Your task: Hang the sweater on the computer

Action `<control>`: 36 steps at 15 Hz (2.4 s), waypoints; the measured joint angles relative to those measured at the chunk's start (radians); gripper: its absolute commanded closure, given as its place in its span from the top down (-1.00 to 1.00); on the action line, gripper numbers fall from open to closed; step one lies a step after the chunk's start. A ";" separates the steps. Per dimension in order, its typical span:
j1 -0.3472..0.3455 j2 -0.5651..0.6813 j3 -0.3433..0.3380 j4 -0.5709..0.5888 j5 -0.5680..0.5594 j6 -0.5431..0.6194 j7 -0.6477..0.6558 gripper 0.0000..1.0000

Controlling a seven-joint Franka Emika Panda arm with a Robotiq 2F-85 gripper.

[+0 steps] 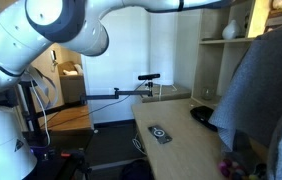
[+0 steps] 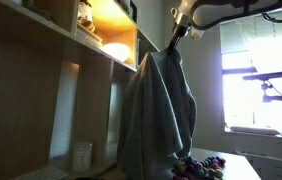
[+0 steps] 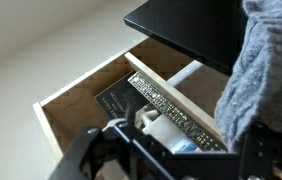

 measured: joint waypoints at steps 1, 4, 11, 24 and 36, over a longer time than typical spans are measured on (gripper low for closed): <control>0.000 0.000 0.000 0.000 0.000 -0.007 -0.001 1.00; 0.000 -0.002 0.024 0.000 0.023 -0.068 -0.006 1.00; -0.054 -0.045 0.132 0.002 0.162 -0.242 -0.064 1.00; -0.157 -0.054 0.240 0.002 0.285 -0.400 -0.082 1.00; 0.005 -0.061 0.045 0.048 0.039 -0.332 0.083 1.00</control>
